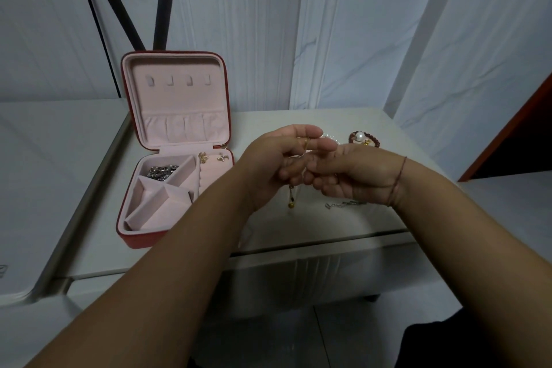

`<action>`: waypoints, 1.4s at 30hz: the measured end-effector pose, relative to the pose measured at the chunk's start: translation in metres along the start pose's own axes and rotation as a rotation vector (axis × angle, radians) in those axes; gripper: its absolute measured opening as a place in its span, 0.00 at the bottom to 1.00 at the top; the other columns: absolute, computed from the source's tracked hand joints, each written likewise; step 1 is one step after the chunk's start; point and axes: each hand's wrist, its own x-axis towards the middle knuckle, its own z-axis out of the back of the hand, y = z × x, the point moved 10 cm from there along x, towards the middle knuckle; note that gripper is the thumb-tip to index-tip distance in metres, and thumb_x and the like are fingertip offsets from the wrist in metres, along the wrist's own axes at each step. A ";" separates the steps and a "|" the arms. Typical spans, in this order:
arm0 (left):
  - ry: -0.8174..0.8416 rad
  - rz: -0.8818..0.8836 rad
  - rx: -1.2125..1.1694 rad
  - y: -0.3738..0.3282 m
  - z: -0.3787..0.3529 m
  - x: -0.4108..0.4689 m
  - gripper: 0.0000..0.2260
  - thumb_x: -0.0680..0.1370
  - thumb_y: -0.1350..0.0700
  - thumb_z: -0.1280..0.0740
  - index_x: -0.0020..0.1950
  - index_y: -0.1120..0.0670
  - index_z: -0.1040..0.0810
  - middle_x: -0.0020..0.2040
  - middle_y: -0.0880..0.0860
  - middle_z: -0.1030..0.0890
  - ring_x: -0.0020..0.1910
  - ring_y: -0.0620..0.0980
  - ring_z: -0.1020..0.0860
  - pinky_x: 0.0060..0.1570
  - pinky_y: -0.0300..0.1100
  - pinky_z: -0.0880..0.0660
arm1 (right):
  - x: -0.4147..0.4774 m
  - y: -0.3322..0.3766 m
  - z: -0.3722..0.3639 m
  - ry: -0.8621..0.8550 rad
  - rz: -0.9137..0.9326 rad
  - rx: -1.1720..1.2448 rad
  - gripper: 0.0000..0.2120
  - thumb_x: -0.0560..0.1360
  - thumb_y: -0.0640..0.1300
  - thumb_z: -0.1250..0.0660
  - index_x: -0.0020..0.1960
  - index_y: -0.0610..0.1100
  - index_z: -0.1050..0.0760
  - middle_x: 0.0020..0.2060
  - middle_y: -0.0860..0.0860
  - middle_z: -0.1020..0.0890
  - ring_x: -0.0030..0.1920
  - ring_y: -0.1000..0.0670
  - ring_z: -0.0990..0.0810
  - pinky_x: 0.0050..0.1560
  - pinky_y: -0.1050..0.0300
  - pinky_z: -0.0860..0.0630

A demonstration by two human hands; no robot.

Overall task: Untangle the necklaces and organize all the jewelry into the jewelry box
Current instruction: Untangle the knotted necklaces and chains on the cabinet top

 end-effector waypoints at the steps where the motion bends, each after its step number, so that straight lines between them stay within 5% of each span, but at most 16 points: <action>1: -0.001 0.001 -0.004 0.000 0.000 0.000 0.14 0.74 0.70 0.49 0.50 0.58 0.27 0.45 0.53 0.17 0.17 0.42 0.40 0.21 0.32 0.38 | 0.000 0.001 0.000 -0.016 0.006 0.010 0.19 0.79 0.37 0.40 0.35 0.45 0.16 0.32 0.50 0.20 0.29 0.59 0.23 0.31 0.70 0.26; 6: -0.086 0.031 0.068 0.002 0.010 0.000 0.10 0.74 0.65 0.41 0.51 0.56 0.25 0.45 0.57 0.24 0.20 0.44 0.41 0.24 0.36 0.38 | 0.000 -0.001 0.021 -0.194 -0.019 0.369 0.05 0.78 0.36 0.39 0.46 0.38 0.25 0.31 0.46 0.20 0.25 0.57 0.21 0.25 0.70 0.27; 11: -0.167 0.022 0.046 0.003 0.020 0.003 0.09 0.75 0.66 0.40 0.51 0.55 0.24 0.41 0.54 0.24 0.22 0.44 0.36 0.24 0.34 0.35 | 0.003 -0.001 0.024 -0.214 0.025 0.689 0.12 0.78 0.32 0.41 0.61 0.34 0.29 0.50 0.38 0.17 0.42 0.49 0.15 0.45 0.59 0.18; 14: -0.209 0.022 0.020 0.007 0.027 0.006 0.13 0.76 0.67 0.44 0.51 0.55 0.24 0.39 0.50 0.23 0.23 0.43 0.32 0.24 0.34 0.34 | 0.002 0.001 0.023 -0.222 0.046 0.673 0.10 0.79 0.32 0.42 0.59 0.36 0.30 0.55 0.38 0.18 0.51 0.47 0.16 0.50 0.53 0.19; 20: -0.243 0.032 0.001 0.011 0.032 0.008 0.14 0.76 0.69 0.45 0.52 0.55 0.25 0.48 0.53 0.22 0.24 0.43 0.31 0.23 0.34 0.34 | 0.001 0.004 0.033 -0.352 0.087 0.515 0.09 0.79 0.32 0.45 0.56 0.38 0.30 0.58 0.43 0.22 0.62 0.48 0.23 0.66 0.47 0.32; 25: -0.235 0.050 -0.042 0.013 0.029 0.008 0.13 0.77 0.68 0.43 0.56 0.57 0.26 0.50 0.54 0.21 0.22 0.42 0.33 0.23 0.32 0.35 | 0.006 0.014 0.032 -0.367 0.154 0.181 0.11 0.70 0.30 0.39 0.42 0.46 0.32 0.40 0.46 0.29 0.44 0.51 0.30 0.52 0.51 0.36; 27: -0.272 0.074 0.010 0.017 0.033 0.009 0.11 0.77 0.67 0.40 0.57 0.57 0.25 0.47 0.56 0.24 0.22 0.42 0.34 0.22 0.33 0.35 | 0.004 0.015 0.041 -0.461 0.169 0.061 0.14 0.73 0.28 0.41 0.53 0.41 0.26 0.53 0.39 0.24 0.54 0.47 0.25 0.59 0.48 0.33; 30: -0.299 0.128 0.210 0.025 0.039 0.009 0.12 0.76 0.66 0.35 0.58 0.57 0.24 0.41 0.56 0.28 0.24 0.44 0.34 0.21 0.33 0.34 | 0.001 0.020 0.043 -0.515 0.179 -0.167 0.26 0.74 0.29 0.41 0.71 0.44 0.34 0.70 0.42 0.31 0.68 0.42 0.30 0.66 0.48 0.33; 34: -0.269 0.153 0.307 0.032 0.039 0.007 0.10 0.74 0.66 0.31 0.55 0.58 0.21 0.36 0.54 0.27 0.25 0.45 0.34 0.22 0.33 0.35 | -0.001 0.025 0.037 -0.518 0.189 -0.503 0.32 0.75 0.30 0.42 0.75 0.49 0.41 0.72 0.46 0.34 0.67 0.42 0.29 0.67 0.44 0.30; 39: -0.293 0.128 0.373 0.026 0.044 0.005 0.07 0.74 0.64 0.31 0.50 0.58 0.18 0.30 0.52 0.22 0.23 0.45 0.36 0.23 0.34 0.36 | -0.004 0.031 0.021 -0.493 0.209 -0.872 0.33 0.77 0.30 0.44 0.77 0.51 0.47 0.69 0.42 0.31 0.52 0.43 0.23 0.48 0.51 0.24; 42: -0.335 0.126 0.341 0.021 0.048 0.004 0.06 0.78 0.61 0.35 0.52 0.58 0.20 0.41 0.54 0.16 0.24 0.45 0.36 0.22 0.35 0.36 | -0.001 0.026 0.019 -0.476 0.154 -1.062 0.36 0.76 0.32 0.43 0.77 0.54 0.52 0.73 0.47 0.34 0.63 0.43 0.27 0.68 0.43 0.35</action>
